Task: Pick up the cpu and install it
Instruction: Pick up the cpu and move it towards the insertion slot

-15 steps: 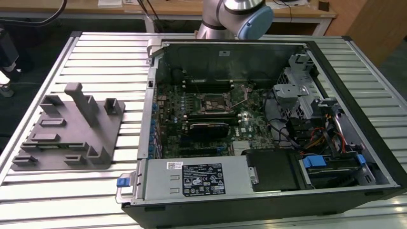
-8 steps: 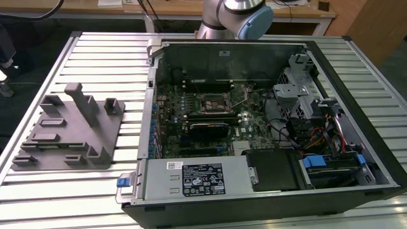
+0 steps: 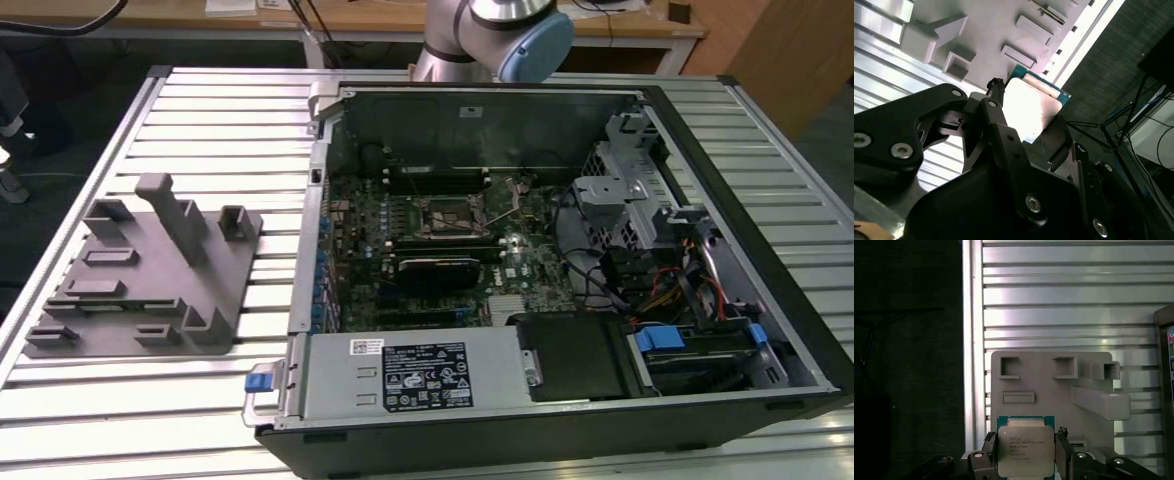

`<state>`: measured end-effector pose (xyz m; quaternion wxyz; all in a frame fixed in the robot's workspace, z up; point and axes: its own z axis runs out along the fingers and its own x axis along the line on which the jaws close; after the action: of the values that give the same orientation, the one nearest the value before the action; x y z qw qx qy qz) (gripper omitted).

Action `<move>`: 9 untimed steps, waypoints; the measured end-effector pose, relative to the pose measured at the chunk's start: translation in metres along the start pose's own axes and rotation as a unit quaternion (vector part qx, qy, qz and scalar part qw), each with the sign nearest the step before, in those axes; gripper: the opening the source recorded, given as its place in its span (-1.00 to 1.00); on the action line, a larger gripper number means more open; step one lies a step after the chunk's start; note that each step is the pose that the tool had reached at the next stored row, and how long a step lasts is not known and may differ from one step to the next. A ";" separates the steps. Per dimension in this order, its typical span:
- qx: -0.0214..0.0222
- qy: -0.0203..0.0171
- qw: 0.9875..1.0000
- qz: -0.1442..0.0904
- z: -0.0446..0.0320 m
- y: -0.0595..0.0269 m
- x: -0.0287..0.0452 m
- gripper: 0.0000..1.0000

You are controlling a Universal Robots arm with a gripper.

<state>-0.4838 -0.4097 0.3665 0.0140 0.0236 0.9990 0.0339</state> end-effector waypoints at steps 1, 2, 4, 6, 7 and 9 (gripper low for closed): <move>0.000 0.000 1.000 0.000 -0.0010 0.0001 0.0000 0.08; 0.000 0.000 1.000 0.000 -0.0021 0.0003 0.0000 0.08; 0.000 0.000 1.000 0.000 -0.0049 0.0006 -0.0001 0.08; 0.000 0.000 1.000 0.000 -0.0080 0.0011 -0.0002 0.08; 0.000 0.000 1.000 0.000 -0.0096 0.0013 -0.0002 0.08; 0.000 0.000 1.000 0.000 -0.0125 0.0016 -0.0003 0.08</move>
<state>-0.4838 -0.4089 0.3791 0.0140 0.0236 0.9990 0.0340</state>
